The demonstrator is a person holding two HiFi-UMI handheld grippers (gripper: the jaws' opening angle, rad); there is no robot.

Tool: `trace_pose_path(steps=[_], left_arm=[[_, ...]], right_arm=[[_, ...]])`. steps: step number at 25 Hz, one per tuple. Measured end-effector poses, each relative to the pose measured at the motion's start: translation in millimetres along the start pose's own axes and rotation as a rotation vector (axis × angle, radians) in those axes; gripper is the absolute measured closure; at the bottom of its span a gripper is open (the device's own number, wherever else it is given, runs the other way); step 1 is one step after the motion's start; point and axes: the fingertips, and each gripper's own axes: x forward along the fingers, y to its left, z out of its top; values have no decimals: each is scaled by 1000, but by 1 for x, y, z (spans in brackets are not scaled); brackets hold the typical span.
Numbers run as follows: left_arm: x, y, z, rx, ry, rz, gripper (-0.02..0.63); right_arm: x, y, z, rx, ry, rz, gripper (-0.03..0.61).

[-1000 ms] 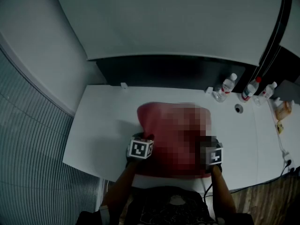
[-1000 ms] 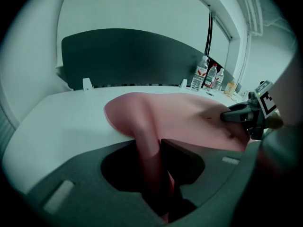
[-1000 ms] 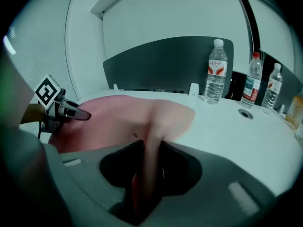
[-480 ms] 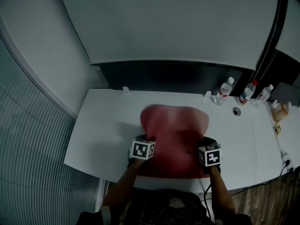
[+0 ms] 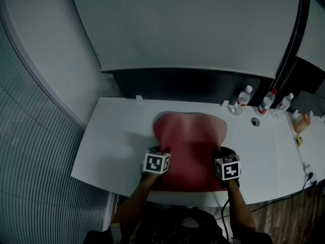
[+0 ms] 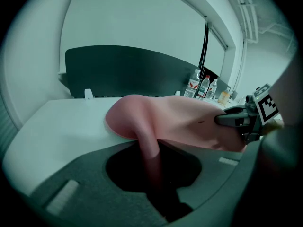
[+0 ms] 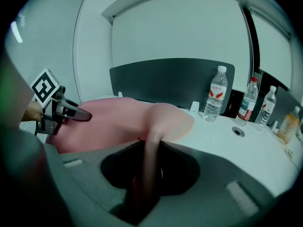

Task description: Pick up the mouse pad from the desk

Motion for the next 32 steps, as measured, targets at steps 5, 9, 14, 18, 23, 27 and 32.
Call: trace_pose_path(steps=[5, 9, 14, 18, 23, 27, 32], left_arm=[[-15, -2, 5, -4, -32, 3, 541], [-29, -5, 10, -13, -63, 11, 541], [-44, -8, 17, -10, -98, 10, 541], [-57, -9, 25, -9, -129, 15, 540], [-76, -10, 40, 8, -174, 14, 540], [-97, -12, 59, 29, -226, 8, 540], [-120, -14, 82, 65, -281, 10, 540]], right_arm=[[-13, 8, 11, -4, -27, -10, 483], [-27, 9, 18, 6, -44, -26, 483], [-43, 15, 25, 16, -71, -40, 482], [-56, 19, 35, 8, -102, -53, 482], [-75, 29, 56, 7, -171, -60, 482], [-90, 35, 68, 16, -204, -87, 482], [-110, 43, 90, 11, -253, -114, 482]])
